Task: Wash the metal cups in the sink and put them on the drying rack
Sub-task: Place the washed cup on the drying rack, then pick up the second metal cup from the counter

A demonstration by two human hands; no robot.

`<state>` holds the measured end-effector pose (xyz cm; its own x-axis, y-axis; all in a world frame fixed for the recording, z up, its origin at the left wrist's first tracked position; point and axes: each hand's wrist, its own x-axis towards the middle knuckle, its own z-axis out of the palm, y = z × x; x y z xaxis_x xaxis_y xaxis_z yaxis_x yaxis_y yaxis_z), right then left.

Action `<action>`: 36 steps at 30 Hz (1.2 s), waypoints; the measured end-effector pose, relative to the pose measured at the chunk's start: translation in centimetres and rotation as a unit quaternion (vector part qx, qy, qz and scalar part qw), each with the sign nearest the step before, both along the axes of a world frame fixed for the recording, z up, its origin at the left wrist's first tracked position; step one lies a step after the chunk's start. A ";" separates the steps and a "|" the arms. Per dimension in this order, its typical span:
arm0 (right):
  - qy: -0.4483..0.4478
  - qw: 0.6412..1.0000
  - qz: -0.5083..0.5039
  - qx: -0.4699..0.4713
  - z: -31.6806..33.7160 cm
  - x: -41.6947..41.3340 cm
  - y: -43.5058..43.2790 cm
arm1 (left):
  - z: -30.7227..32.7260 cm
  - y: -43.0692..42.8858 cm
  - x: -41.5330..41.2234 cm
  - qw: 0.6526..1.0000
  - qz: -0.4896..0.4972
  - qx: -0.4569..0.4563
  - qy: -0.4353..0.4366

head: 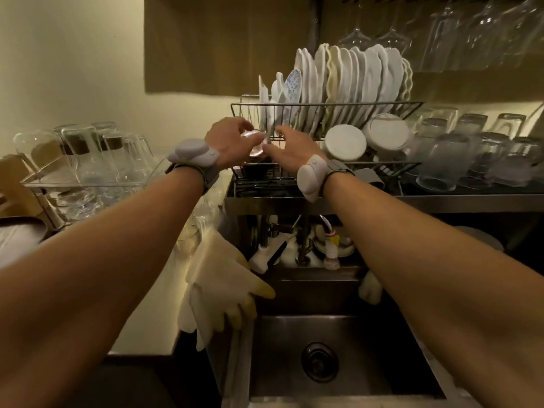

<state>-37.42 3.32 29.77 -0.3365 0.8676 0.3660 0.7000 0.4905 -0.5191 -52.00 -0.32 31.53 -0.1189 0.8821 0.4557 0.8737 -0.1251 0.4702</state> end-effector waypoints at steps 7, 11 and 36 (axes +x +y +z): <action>-0.008 1.000 -0.020 0.020 -1.4 12.2 -4.3 | -2.6 -2.2 13.5 0.999 -0.033 0.039 -0.008; -0.051 0.996 -0.030 -0.062 -4.0 21.8 -5.3 | -6.3 -2.0 22.2 0.995 -0.087 -0.049 0.000; -0.123 0.905 -0.281 -0.294 -26.8 57.0 -1.8 | -27.8 5.7 56.9 0.871 -0.321 -0.359 0.096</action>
